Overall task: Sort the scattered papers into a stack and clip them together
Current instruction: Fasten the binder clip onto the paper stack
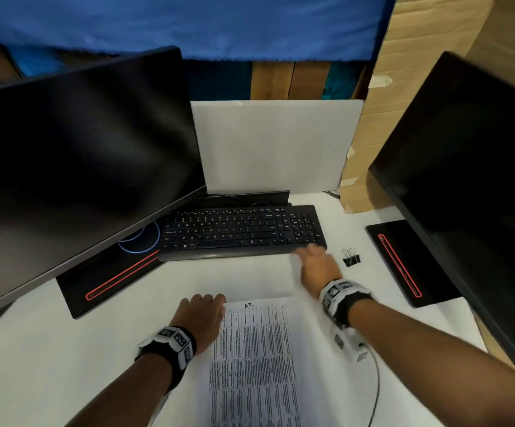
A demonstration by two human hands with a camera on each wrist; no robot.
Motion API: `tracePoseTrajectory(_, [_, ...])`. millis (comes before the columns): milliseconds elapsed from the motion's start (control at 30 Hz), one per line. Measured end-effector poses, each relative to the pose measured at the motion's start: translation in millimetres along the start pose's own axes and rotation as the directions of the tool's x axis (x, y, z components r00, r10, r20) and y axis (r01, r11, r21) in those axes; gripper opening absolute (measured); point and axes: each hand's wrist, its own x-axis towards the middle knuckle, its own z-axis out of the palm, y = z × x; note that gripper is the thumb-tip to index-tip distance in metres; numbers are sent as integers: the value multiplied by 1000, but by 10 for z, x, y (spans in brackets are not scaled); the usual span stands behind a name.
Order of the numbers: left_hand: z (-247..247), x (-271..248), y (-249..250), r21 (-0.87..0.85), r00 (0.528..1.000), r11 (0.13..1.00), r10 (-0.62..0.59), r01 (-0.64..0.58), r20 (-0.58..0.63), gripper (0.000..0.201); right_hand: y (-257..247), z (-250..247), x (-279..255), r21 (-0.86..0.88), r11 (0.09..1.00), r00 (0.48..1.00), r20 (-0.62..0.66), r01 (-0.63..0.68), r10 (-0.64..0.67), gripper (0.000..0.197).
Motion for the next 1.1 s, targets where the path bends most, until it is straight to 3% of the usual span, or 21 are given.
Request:
tracePoseTrajectory(100, [15, -15, -10, 59, 999, 997, 53, -53, -10, 7, 482, -173, 162, -174, 971, 983, 55, -165, 177, 60])
tracePoseTrajectory(233, [16, -2, 19, 62, 998, 997, 38, -35, -43, 11, 770, -258, 262, -404, 902, 954, 180, -149, 239, 54])
tracePoseTrajectory(367, [-13, 1, 57, 56, 1000, 998, -1, 2, -25, 33, 797, -286, 302, -447, 888, 924, 286, -107, 255, 49])
tracePoseTrajectory(533, [-40, 10, 69, 10, 998, 998, -55, 55, 15, 34, 757, -328, 293, -381, 919, 899, 360, -102, 248, 39])
tracePoseTrajectory(733, [-74, 44, 94, 20, 994, 997, -76, 74, 82, 33, 603, -410, 240, -247, 965, 929, 329, -86, 167, 32])
tracePoseTrajectory(800, [-108, 45, 122, 31, 993, 997, -78, 75, 90, 33, 465, -429, 220, -132, 984, 947, 284, -118, 151, 27])
tracePoseTrajectory(867, [-153, 54, 150, -20, 997, 997, -71, 71, 5, 34, 278, -440, 193, 79, 979, 948, 275, -186, 158, 24])
tracePoseTrajectory(933, [-236, 71, 219, -171, 995, 985, -31, 15, -96, 44, 48, -443, 140, 377, 898, 945, 308, -225, 108, 24])
tracePoseTrajectory(967, [-294, 81, 274, -283, 994, 959, -2, -29, -108, 49, -81, -446, 94, 541, 805, 943, 328, -243, 64, 24])
tracePoseTrajectory(1033, [-431, 103, 414, -546, 999, 837, 16, -31, -32, 51, -346, -475, -21, 800, 523, 933, 359, -295, -23, 23])
tracePoseTrajectory(1100, [-512, 112, 514, -728, 999, 685, -13, 32, 31, 34, -527, -479, -83, 888, 307, 924, 377, -341, -62, 25])
